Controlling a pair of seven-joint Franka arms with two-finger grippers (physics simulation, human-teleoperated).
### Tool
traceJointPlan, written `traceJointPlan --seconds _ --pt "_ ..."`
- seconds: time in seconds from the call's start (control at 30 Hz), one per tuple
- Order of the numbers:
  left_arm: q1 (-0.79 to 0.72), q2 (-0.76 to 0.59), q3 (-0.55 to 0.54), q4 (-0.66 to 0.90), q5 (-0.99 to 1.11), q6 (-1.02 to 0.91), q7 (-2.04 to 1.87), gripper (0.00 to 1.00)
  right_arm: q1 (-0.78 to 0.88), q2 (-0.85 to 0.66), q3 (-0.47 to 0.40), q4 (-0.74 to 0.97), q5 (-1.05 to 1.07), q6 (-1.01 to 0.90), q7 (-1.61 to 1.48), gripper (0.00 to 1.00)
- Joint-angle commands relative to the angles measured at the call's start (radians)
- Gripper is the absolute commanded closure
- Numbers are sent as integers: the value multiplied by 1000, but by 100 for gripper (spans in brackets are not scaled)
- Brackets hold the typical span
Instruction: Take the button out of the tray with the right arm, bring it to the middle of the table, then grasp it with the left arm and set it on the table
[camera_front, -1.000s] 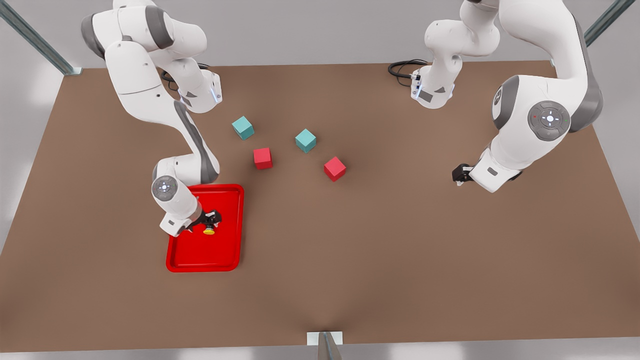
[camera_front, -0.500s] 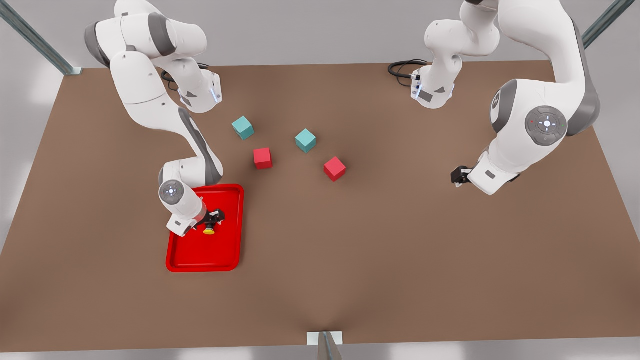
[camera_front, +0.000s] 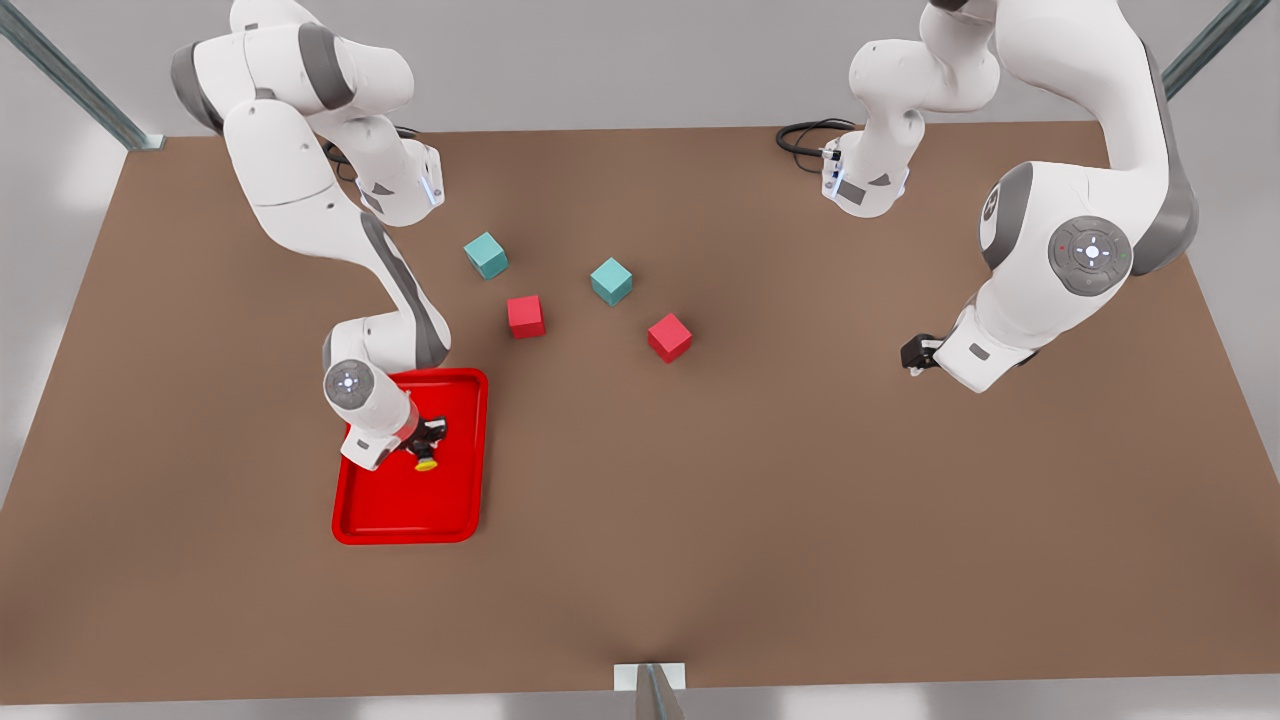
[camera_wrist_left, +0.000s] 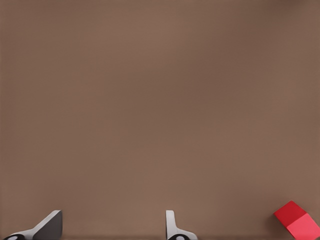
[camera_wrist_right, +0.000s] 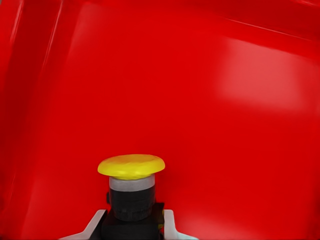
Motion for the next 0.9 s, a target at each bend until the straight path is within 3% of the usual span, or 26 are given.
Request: traceJointPlan --seconds 0.0,0.13,0.27,0.33,0.53,0.6,0.73,0.87 --pt "0 -1 0 1 1 -1 -2 0 2 -22 11 23 -13 -15 10 60" --pt "0 -1 0 1 1 -1 -4 0 1 -39 114 262 -11 -351 88 59" --pt "0 -1 0 1 1 -1 -4 0 59 -36 230 347 -13 -411 367 59" --pt "0 -1 0 1 1 -1 -4 0 174 -28 229 405 -22 -460 590 59" --pt "0 -1 0 1 -1 -1 -4 0 475 239 219 749 -68 -457 1159 59" --pt "0 0 0 1 -1 -1 -4 0 496 328 209 876 -68 -457 1245 57" --pt "0 0 0 1 -1 -1 -4 0 590 429 81 1043 -62 -467 1363 56" --pt "0 8 0 1 -1 1 -4 0 627 573 78 1215 -60 -458 1492 57"
